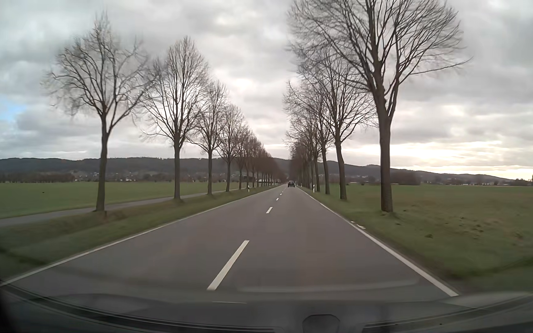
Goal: Follow the waypoints while adhering to traffic rules and regulations
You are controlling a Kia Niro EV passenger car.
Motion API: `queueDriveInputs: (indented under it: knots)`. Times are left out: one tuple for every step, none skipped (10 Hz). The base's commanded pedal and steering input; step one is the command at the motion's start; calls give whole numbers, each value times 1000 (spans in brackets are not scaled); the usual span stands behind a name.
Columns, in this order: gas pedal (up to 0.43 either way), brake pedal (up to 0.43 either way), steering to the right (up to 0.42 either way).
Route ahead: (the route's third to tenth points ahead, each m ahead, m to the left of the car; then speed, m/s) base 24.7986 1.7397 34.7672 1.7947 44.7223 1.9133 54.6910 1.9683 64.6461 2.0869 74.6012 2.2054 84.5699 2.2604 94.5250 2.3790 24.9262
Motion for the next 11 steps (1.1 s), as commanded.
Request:
queueDriveInputs:
  knots:
    - [0, 0, 3]
    - [0, 0, 5]
    - [0, 0, 6]
    - [0, 0, 6]
    - [0, 0, 6]
    - [0, 0, 6]
    - [0, 0, 5]
    - [0, 0, 5]
    - [0, 0, 5]
    - [0, 0, 5]
    - [110, 0, 6]
